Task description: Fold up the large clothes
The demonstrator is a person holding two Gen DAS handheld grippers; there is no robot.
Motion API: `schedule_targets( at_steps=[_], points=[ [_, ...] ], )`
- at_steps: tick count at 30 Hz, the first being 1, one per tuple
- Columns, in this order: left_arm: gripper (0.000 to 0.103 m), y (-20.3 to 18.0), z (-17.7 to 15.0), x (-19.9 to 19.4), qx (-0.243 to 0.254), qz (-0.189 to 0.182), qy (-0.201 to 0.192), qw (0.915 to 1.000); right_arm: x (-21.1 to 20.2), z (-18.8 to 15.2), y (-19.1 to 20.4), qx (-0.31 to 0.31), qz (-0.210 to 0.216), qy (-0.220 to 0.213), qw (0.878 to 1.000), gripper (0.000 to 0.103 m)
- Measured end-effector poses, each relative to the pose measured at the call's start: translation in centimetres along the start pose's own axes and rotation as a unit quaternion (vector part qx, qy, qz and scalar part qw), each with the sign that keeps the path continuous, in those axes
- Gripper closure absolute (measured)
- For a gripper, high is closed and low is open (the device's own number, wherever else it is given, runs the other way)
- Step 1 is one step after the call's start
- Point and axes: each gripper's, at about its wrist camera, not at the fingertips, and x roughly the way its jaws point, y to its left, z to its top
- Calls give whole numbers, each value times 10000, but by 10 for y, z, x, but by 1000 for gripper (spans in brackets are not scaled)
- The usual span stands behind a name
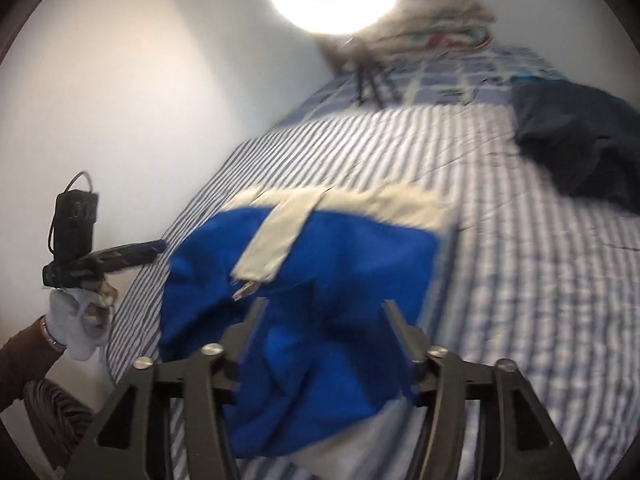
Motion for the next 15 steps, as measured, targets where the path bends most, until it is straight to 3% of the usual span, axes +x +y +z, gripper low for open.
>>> schedule_targets(
  at_steps=[2, 5, 11, 15],
  points=[
    [32, 37, 5, 3, -928, -366, 118, 9949, 2, 0, -16, 260, -50, 16, 9996, 30],
    [32, 72, 3, 19, -1791, -736, 302, 9806, 8, -7, -42, 683, -87, 128, 9975, 25],
    [32, 99, -6, 52, -2361, -1136, 686, 9626, 24, -13, -79, 1469, 376, 258, 9881, 20],
    [32, 108, -11, 65, -2522, -1335, 816, 9549, 36, -19, -88, 1803, 731, 290, 9805, 19]
  ],
)
